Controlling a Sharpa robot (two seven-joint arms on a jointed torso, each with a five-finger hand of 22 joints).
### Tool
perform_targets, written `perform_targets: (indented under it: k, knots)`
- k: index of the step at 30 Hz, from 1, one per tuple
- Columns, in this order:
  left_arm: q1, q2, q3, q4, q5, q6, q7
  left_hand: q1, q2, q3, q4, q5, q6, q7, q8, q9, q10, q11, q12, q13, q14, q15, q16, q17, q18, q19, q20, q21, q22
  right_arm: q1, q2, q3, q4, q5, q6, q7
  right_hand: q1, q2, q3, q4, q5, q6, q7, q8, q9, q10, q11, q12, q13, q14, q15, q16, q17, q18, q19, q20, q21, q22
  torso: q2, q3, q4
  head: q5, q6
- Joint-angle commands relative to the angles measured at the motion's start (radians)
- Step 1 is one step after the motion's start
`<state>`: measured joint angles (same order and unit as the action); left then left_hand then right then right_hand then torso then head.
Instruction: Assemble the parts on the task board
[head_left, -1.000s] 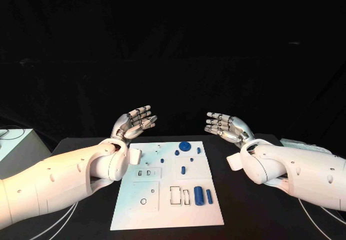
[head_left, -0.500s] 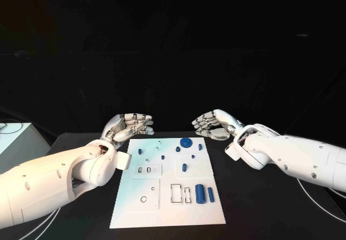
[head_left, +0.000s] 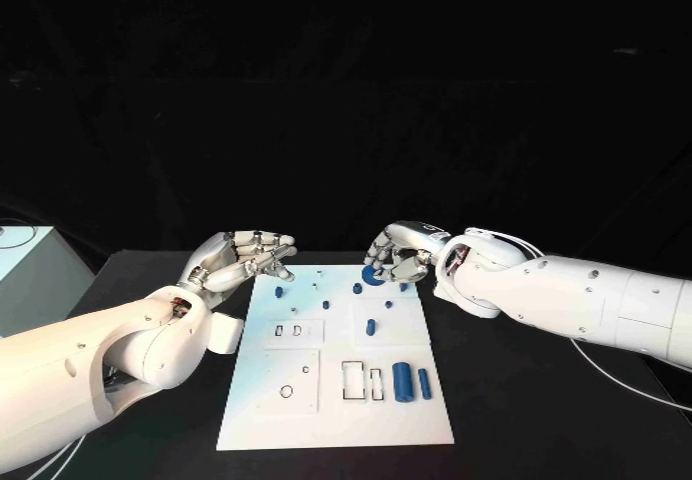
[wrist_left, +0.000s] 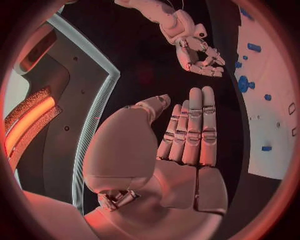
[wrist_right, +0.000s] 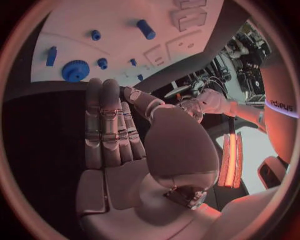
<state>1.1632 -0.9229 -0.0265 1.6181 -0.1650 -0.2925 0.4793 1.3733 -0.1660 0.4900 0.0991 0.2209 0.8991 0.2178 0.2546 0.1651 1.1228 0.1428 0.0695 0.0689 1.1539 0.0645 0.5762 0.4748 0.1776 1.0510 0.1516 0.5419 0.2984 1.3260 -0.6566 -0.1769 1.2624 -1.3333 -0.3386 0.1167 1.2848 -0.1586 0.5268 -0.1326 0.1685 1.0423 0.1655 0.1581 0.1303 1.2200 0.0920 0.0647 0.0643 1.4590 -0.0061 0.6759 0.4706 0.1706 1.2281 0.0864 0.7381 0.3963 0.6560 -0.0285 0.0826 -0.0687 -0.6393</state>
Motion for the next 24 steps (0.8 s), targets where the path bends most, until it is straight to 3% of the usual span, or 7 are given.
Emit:
perform_targets:
  k: [1, 3, 6, 11, 16, 24]
  knots:
    - [0.002, -0.006, 0.001, 0.023, -0.01, 0.04, -0.008, -0.014, -0.001, 0.003, -0.007, -0.004, 0.005, 0.0, -0.007, 0.002, 0.005, 0.001, -0.004, 0.001, -0.01, -0.001, 0.036, 0.022, 0.0, -0.012, -0.003, 0.032, 0.021, 0.002, 0.019, 0.001, -0.024, -0.187, 0.061, -0.092, -0.009, -0.025, 0.031, 0.012, 0.006, 0.005, 0.002, -0.007, 0.005, -0.003, -0.004, -0.002, 0.001, 0.027, -0.002, 0.165, 0.127, -0.007, 0.051, 0.001, 0.12, 0.138, 0.017, -0.01, 0.0193, -0.016, -0.003]
    - [0.002, -0.012, 0.001, 0.035, -0.01, 0.042, -0.009, -0.018, -0.003, 0.004, -0.007, -0.004, 0.004, 0.0, -0.008, 0.003, 0.004, 0.001, -0.004, 0.001, -0.012, -0.002, 0.064, 0.038, 0.001, -0.016, -0.003, 0.055, 0.036, 0.002, 0.032, 0.001, -0.037, -0.212, 0.062, -0.104, -0.013, -0.036, 0.046, 0.02, 0.006, 0.001, 0.004, -0.011, 0.009, -0.021, -0.002, -0.003, 0.0, 0.02, 0.003, 0.275, 0.23, -0.022, 0.079, 0.007, 0.2, 0.243, 0.022, -0.0119, 0.0237, -0.019, -0.004]
    - [0.002, -0.019, 0.002, 0.05, -0.01, 0.042, -0.011, -0.021, -0.004, 0.006, -0.008, -0.004, 0.003, -0.001, -0.01, 0.004, 0.003, 0.001, -0.004, 0.001, -0.016, -0.002, 0.084, 0.048, 0.001, -0.02, -0.003, 0.072, 0.047, 0.003, 0.048, 0.001, -0.051, -0.237, 0.064, -0.116, -0.015, -0.044, 0.053, 0.025, 0.005, -0.003, 0.004, -0.013, 0.012, -0.046, 0.006, -0.004, -0.001, 0.011, 0.008, 0.327, 0.274, -0.026, 0.086, 0.011, 0.229, 0.281, 0.028, -0.0142, 0.0293, -0.021, -0.006]
    - [0.004, -0.03, 0.007, 0.068, -0.011, 0.038, -0.014, -0.026, -0.006, 0.007, -0.009, -0.004, 0.002, -0.001, -0.011, 0.005, 0.0, 0.001, -0.004, 0.001, -0.026, -0.001, 0.11, 0.062, 0.002, -0.028, -0.002, 0.093, 0.06, 0.003, 0.066, 0.001, -0.062, -0.262, 0.072, -0.131, -0.017, -0.056, 0.061, 0.036, 0.004, -0.013, 0.005, -0.019, 0.018, -0.063, 0.008, -0.003, 0.0, 0.02, 0.011, 0.46, 0.409, -0.045, 0.132, 0.017, 0.336, 0.425, 0.039, -0.0207, 0.0376, -0.027, -0.007]
    - [0.007, -0.039, 0.012, 0.079, -0.014, 0.032, -0.018, -0.03, -0.01, 0.007, -0.009, -0.005, 0.001, -0.002, -0.012, 0.006, 0.0, 0.0, -0.003, 0.002, -0.032, -0.001, 0.133, 0.073, 0.002, -0.034, -0.001, 0.108, 0.07, 0.004, 0.073, 0.001, -0.066, -0.275, 0.091, -0.137, -0.019, -0.065, 0.059, 0.041, 0.002, -0.022, 0.002, -0.023, 0.02, -0.075, 0.009, -0.004, 0.0, 0.023, 0.013, 0.51, 0.459, -0.053, 0.149, 0.018, 0.377, 0.481, 0.047, -0.0266, 0.0465, -0.035, -0.009]
    - [0.017, -0.05, 0.014, 0.09, -0.02, 0.028, -0.02, -0.032, -0.01, 0.008, -0.009, -0.005, 0.001, -0.002, -0.013, 0.007, -0.001, 0.001, -0.003, 0.002, -0.036, -0.001, 0.14, 0.076, 0.002, -0.038, 0.0, 0.113, 0.073, 0.005, 0.077, 0.002, -0.075, -0.279, 0.123, -0.142, -0.018, -0.064, 0.058, 0.045, 0.001, -0.017, -0.004, -0.02, 0.024, -0.081, 0.006, -0.002, 0.001, 0.023, 0.012, 0.538, 0.484, -0.057, 0.157, 0.019, 0.399, 0.511, 0.058, -0.032, 0.0553, -0.04, -0.011]
